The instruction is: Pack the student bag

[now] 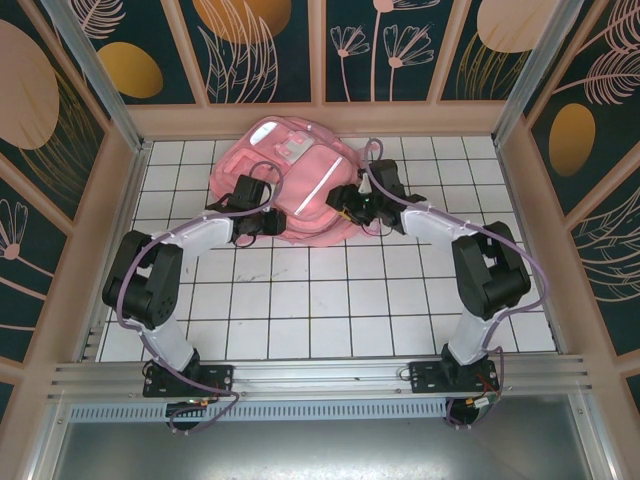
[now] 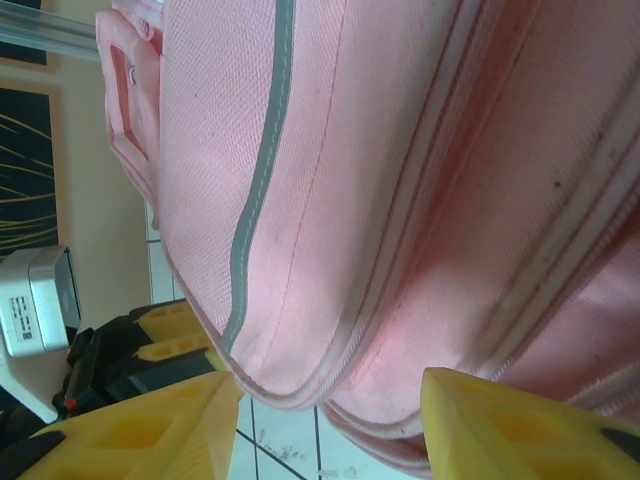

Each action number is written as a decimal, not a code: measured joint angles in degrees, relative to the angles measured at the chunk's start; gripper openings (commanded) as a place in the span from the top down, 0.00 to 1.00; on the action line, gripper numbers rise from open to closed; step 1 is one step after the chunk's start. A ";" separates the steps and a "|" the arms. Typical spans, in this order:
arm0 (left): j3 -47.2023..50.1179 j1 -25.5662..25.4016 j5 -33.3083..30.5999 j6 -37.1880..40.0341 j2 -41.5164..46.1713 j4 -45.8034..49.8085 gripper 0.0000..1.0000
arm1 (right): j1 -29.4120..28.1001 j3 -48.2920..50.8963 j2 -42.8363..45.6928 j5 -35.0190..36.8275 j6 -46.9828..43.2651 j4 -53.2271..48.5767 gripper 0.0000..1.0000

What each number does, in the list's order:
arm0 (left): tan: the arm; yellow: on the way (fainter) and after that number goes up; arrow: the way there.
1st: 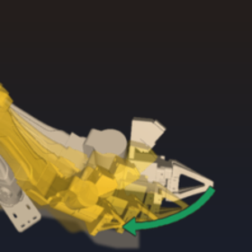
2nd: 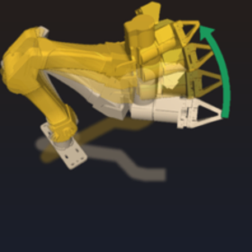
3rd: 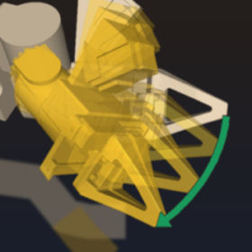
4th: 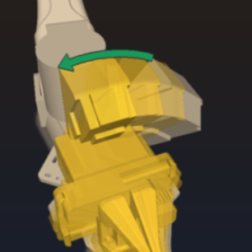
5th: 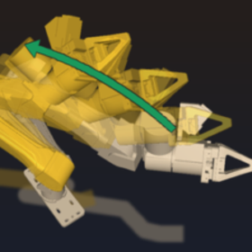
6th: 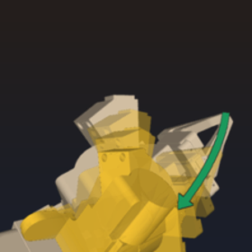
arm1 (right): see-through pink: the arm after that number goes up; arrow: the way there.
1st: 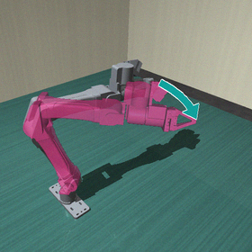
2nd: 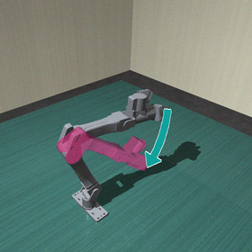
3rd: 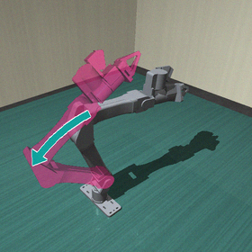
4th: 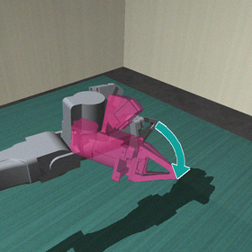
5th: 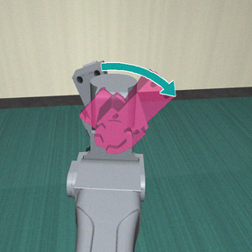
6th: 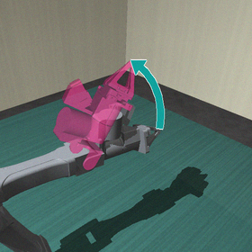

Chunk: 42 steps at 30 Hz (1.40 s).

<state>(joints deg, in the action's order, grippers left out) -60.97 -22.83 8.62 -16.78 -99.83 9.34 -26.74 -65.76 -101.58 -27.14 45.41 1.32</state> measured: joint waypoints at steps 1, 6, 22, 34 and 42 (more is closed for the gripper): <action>0.00 0.00 0.02 0.17 0.02 0.04 0.62 | 0.00 -0.48 -0.50 0.00 0.07 0.00 0.48; 1.01 0.00 0.15 0.74 1.38 0.33 0.56 | 0.00 -3.10 -3.13 0.00 0.26 0.17 0.51; 3.32 0.00 0.11 5.11 2.54 0.22 0.62 | 0.02 -9.20 -8.09 0.24 4.33 -1.99 0.71; 2.36 0.00 -1.70 6.99 0.63 -0.24 0.59 | 0.02 -10.49 -8.09 -0.42 5.97 -2.95 0.79; 2.36 -0.11 -3.98 7.87 0.63 -1.44 0.51 | 0.02 -11.02 -8.09 -1.05 5.97 -3.26 0.80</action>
<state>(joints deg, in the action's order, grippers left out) -58.61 -22.94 4.64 -8.91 -99.20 7.90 -26.72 -76.77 -109.67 -28.18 51.37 -1.93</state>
